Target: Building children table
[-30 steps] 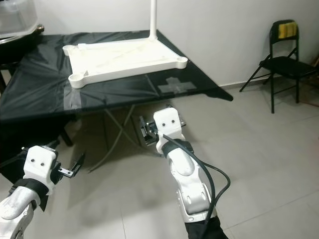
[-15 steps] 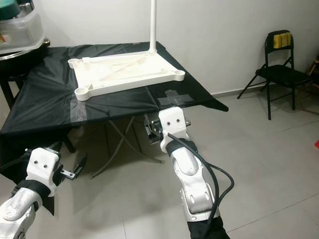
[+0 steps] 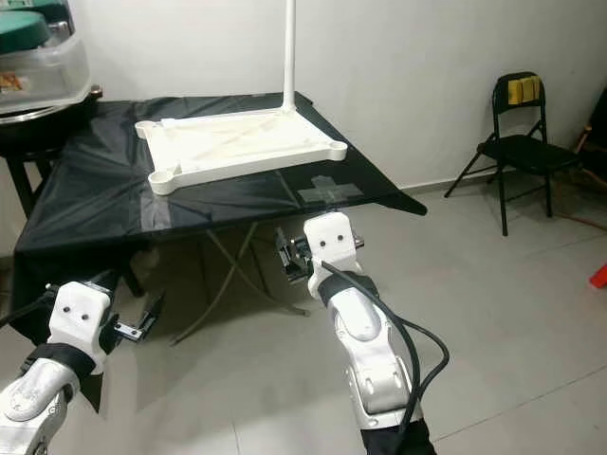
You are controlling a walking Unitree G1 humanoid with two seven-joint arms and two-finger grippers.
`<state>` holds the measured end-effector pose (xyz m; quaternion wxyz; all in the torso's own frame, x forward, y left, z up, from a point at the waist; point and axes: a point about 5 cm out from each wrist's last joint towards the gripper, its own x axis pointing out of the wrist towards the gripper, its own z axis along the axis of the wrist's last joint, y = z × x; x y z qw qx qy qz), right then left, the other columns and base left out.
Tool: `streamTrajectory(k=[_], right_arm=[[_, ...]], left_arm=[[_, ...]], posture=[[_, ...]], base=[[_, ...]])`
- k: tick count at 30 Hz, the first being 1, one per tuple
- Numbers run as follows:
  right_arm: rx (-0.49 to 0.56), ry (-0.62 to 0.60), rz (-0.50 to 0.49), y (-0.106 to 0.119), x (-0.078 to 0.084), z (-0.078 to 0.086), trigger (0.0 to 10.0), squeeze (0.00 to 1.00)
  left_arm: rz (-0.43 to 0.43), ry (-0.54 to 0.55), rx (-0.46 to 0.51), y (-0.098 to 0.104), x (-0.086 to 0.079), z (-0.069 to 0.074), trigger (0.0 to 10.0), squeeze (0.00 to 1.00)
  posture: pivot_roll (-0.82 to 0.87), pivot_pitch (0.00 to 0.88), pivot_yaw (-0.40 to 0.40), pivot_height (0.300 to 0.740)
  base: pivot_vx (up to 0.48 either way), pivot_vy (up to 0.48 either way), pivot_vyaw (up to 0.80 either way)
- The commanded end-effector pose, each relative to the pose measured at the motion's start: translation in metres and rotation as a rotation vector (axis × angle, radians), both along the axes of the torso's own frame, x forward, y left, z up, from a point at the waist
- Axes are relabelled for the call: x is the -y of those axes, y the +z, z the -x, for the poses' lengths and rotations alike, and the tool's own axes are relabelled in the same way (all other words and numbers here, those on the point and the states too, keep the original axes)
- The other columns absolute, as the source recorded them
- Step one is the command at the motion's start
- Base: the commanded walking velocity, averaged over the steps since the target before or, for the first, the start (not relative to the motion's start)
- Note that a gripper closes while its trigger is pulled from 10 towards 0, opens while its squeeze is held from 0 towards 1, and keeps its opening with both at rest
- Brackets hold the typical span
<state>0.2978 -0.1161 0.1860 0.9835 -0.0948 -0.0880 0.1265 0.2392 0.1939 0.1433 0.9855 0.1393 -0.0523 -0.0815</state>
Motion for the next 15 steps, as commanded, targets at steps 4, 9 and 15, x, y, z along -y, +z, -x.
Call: streamTrajectory(k=[4,9,15], right_arm=[[-0.021,0.005,-0.014,-0.0068,0.0004,0.0002,10.0,0.00],[-0.021,0.004,-0.016,-0.0069,0.0007,0.0006,10.0,0.00],[-0.025,0.005,-0.017,-0.0075,0.0007,0.0012,10.0,0.00]], left_arm=[[-0.007,0.023,-0.006,-0.0032,-0.0028,0.0001,10.0,0.00],[0.008,0.044,-0.010,-0.0042,-0.0058,0.0003,10.0,0.00],[-0.006,0.048,-0.022,-0.0055,-0.0077,0.0009,10.0,0.00]], posture=[[-0.03,0.000,-0.054,0.740],[-0.03,0.000,-0.054,0.740],[-0.02,0.000,-0.052,0.740]], base=[[0.000,-0.480,0.00],[0.000,0.000,0.00],[0.000,0.000,0.00]])
